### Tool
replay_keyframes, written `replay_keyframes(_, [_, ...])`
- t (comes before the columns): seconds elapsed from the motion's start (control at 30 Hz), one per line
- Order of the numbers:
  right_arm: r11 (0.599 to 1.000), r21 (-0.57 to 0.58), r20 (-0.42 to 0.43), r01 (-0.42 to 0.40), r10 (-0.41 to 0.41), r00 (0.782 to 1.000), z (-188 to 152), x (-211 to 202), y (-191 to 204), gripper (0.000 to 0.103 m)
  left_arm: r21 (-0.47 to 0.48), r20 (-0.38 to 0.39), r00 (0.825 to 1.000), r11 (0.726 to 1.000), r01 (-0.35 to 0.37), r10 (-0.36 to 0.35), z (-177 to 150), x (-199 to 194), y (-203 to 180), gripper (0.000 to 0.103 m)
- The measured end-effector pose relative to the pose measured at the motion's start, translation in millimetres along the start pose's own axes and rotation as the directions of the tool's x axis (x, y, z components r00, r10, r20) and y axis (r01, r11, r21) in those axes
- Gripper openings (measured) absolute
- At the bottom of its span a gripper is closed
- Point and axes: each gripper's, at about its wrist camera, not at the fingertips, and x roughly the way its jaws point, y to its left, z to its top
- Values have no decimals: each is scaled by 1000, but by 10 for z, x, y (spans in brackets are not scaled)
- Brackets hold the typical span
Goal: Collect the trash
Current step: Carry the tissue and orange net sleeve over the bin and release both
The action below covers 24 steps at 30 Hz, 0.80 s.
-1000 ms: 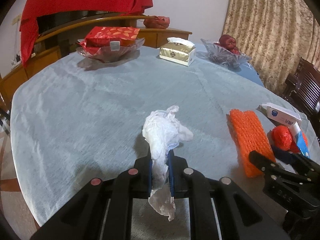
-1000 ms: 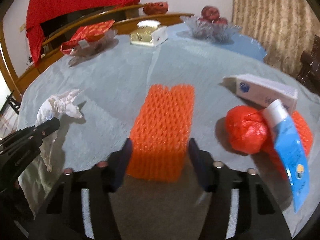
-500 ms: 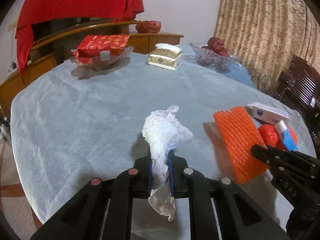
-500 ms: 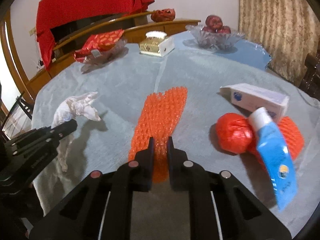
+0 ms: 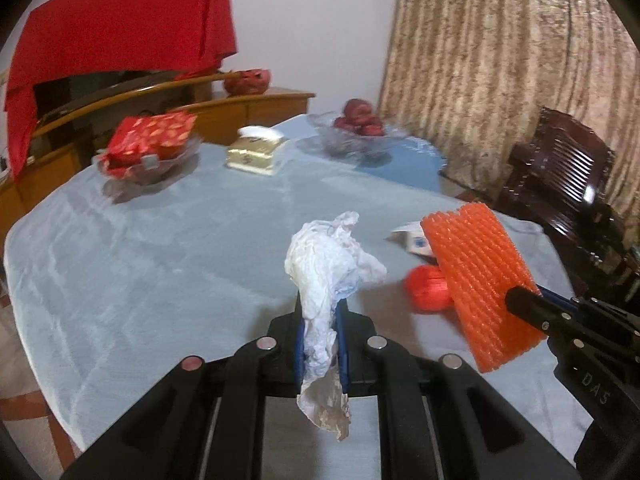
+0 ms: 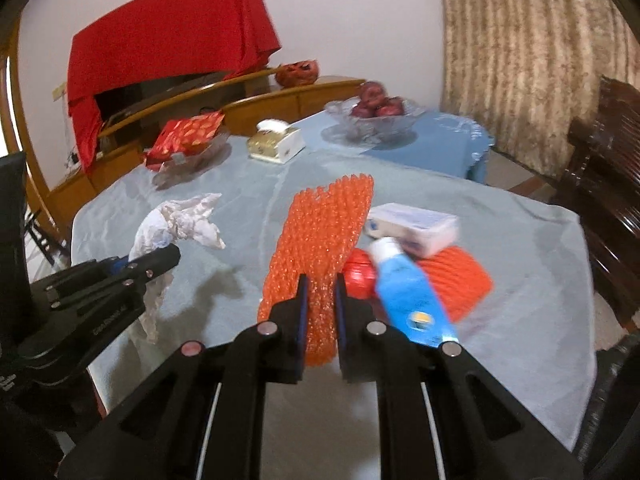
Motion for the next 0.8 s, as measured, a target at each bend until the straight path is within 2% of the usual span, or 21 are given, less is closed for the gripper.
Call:
replay_keyframes(0.4, [989, 69, 81, 131, -136, 987, -188, -794, -734, 11, 83, 24, 987, 984, 158, -160, -11, -278, -1027, 13])
replay_keyframes(0.6, [970, 132, 105, 203, -217, 970, -379, -1212, -1141, 11, 127, 14, 969, 961, 244, -248, -76, -367, -1588, 13])
replay_keyframes(0.8, [938, 195, 116, 285, -311, 943, -620, -1624, -1566, 11, 195, -9, 943, 924, 329, -334, -189, -459, -2152, 13])
